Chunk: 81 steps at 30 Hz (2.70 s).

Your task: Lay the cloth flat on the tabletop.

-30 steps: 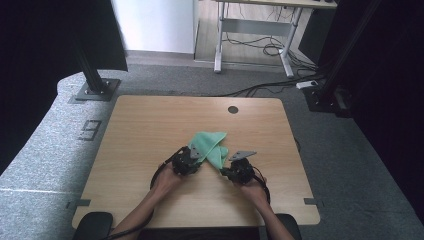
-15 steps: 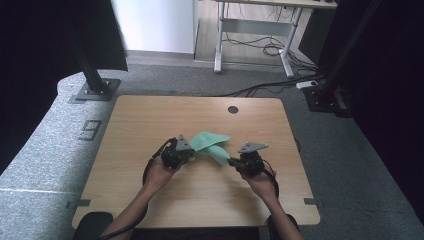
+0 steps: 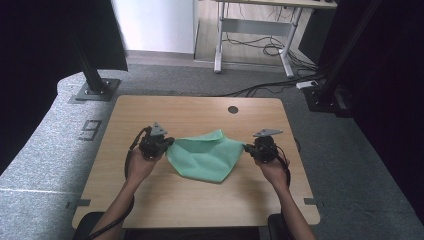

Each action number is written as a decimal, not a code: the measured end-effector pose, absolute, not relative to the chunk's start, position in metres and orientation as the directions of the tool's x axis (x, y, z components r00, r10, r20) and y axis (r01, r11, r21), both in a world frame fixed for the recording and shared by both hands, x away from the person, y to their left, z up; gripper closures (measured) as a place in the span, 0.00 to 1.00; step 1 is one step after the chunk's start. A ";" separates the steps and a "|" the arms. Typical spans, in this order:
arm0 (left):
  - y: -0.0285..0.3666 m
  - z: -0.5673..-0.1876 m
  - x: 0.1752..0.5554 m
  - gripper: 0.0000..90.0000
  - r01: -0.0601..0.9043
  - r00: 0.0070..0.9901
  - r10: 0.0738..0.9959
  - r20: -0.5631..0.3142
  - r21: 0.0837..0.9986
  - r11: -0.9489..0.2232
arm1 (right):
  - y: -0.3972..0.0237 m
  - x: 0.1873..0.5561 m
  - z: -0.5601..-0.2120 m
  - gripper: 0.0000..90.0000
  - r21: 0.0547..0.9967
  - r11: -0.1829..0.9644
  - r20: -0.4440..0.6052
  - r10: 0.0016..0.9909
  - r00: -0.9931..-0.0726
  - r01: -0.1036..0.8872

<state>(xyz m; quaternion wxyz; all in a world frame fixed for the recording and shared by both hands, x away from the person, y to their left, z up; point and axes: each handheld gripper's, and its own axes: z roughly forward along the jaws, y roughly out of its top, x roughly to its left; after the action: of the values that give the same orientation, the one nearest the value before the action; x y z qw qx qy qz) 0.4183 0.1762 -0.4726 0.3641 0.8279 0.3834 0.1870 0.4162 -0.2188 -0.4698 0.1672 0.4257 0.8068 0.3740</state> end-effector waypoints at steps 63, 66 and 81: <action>0.194 -0.540 0.377 0.22 0.599 0.635 0.773 -0.011 0.638 -0.483 | -0.180 0.459 -0.539 0.35 0.656 0.427 -0.034 0.840 -0.541 0.622; 0.193 -0.540 0.373 0.22 0.597 0.641 0.768 -0.010 0.636 -0.490 | -0.175 0.466 -0.539 0.36 0.658 0.425 -0.038 0.843 -0.536 0.622; 0.194 -0.539 0.372 0.21 0.591 0.631 0.776 0.016 0.637 -0.495 | -0.163 0.485 -0.540 0.39 0.673 0.420 -0.029 0.838 -0.546 0.609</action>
<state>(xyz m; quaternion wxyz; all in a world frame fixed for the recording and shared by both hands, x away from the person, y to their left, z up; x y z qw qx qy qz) 0.3720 0.1935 -0.5389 0.3023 0.8510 0.4016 0.1523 0.4852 -0.1632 -0.5399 0.1840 0.4397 0.8223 0.3108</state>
